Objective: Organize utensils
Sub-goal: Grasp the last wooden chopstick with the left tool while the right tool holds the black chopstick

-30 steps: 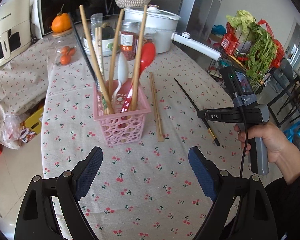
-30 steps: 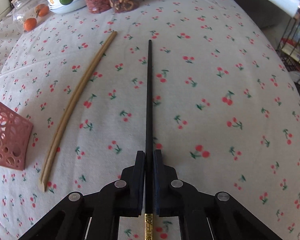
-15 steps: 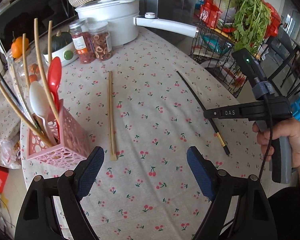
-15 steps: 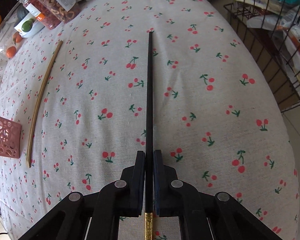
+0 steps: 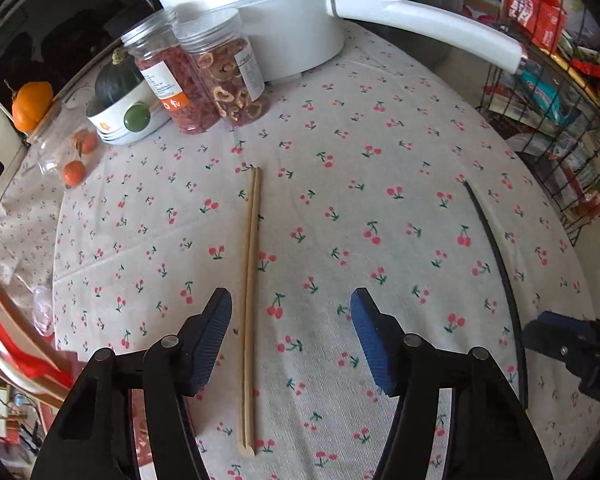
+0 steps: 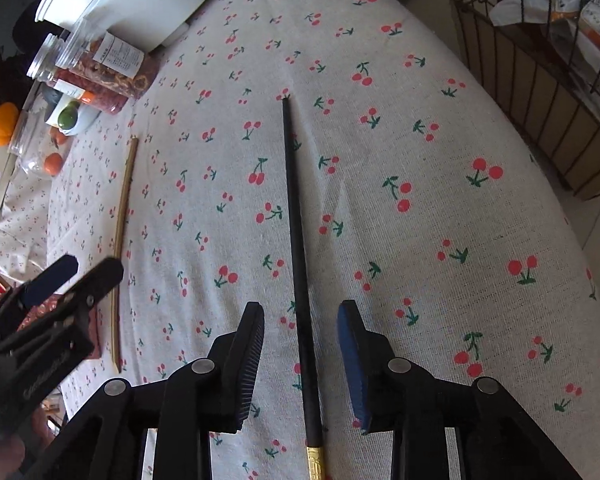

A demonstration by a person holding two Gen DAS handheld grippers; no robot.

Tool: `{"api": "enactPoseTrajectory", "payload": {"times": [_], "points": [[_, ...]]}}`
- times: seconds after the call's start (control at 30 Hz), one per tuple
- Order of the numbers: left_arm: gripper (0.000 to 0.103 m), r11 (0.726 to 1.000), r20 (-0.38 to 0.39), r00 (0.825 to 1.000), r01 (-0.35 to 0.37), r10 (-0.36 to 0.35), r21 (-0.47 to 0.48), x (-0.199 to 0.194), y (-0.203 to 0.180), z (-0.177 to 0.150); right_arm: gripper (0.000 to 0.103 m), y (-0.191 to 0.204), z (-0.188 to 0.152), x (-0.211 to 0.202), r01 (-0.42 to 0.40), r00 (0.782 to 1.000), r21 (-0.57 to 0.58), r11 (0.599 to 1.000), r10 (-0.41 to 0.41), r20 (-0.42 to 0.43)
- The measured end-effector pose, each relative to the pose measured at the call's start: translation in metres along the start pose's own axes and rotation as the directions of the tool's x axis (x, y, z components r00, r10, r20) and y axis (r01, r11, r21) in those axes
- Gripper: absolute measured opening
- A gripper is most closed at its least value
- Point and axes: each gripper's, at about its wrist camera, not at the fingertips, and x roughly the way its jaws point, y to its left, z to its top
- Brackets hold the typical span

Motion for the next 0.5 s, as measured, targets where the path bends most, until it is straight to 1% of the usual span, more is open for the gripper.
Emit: {"api": "enactPoseTrajectory", "payload": {"times": [0.1, 0.2, 0.33, 0.43, 0.47, 0.5], "points": [[0.065, 0.998, -0.029, 1.000, 0.007, -0.009, -0.062, 0.019, 0.011, 0.013, 0.035, -0.001, 0.003, 0.001, -0.004, 1.000, -0.001, 1.000, 0.004, -0.001], [0.065, 0.994, -0.038, 0.999, 0.013, -0.018, -0.113, 0.032, 0.019, 0.018, 0.035, 0.000, 0.006, 0.001, 0.002, 1.000, -0.010, 1.000, -0.002, 0.003], [0.065, 0.990, -0.046, 0.999, 0.004, -0.011, -0.144, 0.044, 0.024, 0.021, 0.035, -0.001, 0.008, 0.003, -0.003, 1.000, -0.010, 1.000, 0.003, 0.001], [0.064, 0.985, -0.065, 0.997, 0.019, -0.030, -0.174, 0.054, 0.028, 0.023, 0.035, -0.002, 0.008, 0.005, -0.002, 1.000, -0.010, 1.000, 0.002, -0.003], [0.061, 0.981, -0.061, 0.997, 0.029, -0.042, -0.190, 0.056, 0.030, 0.023, 0.035, -0.001, 0.009, 0.005, -0.002, 1.000, -0.011, 1.000, 0.002, -0.003], [0.056, 0.977, -0.053, 0.997, 0.044, -0.056, -0.211, 0.058, 0.034, 0.024, 0.035, -0.001, 0.009, 0.006, -0.003, 1.000, -0.011, 1.000, 0.003, -0.002]]}}
